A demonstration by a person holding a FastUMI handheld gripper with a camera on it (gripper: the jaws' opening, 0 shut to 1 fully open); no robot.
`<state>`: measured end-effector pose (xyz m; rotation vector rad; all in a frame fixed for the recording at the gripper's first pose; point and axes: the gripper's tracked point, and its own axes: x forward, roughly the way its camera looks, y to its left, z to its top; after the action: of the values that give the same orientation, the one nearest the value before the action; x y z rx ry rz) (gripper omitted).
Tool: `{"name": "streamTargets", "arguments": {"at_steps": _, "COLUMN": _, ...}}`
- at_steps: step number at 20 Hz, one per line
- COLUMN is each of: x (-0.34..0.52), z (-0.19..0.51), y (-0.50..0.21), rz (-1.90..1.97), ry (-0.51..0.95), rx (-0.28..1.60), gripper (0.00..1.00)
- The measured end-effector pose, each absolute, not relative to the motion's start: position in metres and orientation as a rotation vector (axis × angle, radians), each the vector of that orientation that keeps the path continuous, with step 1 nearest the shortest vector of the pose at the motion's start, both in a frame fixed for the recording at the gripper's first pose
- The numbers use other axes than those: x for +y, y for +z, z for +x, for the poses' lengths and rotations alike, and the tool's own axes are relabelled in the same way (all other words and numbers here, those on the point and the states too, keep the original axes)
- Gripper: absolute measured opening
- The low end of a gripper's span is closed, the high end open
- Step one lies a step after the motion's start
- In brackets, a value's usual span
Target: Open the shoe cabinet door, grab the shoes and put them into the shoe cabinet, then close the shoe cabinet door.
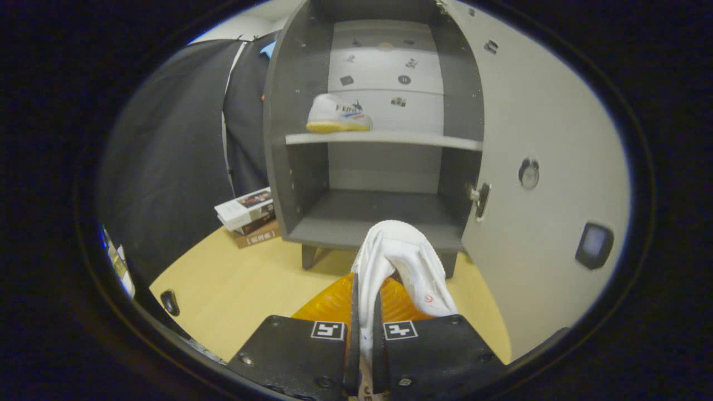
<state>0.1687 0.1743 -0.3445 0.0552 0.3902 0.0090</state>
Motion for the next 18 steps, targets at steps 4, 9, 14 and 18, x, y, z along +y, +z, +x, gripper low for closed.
{"name": "streamTargets", "arguments": {"at_steps": 4, "x": 0.167, "z": 0.195, "y": -0.265, "rz": 0.052, "ry": 0.002, "rx": 0.281, "gripper": 0.12}}
{"name": "streamTargets", "arguments": {"at_steps": 9, "x": 0.157, "z": 0.242, "y": -0.192, "rz": 0.035, "ry": -0.007, "rx": 0.177, "gripper": 0.12}}
{"name": "streamTargets", "arguments": {"at_steps": 14, "x": 0.149, "z": 0.296, "y": -0.137, "rz": 0.038, "ry": -0.036, "rx": 0.098, "gripper": 0.12}}
{"name": "streamTargets", "arguments": {"at_steps": 18, "x": 0.140, "z": 0.348, "y": -0.113, "rz": 0.040, "ry": -0.065, "rx": 0.054, "gripper": 0.12}}
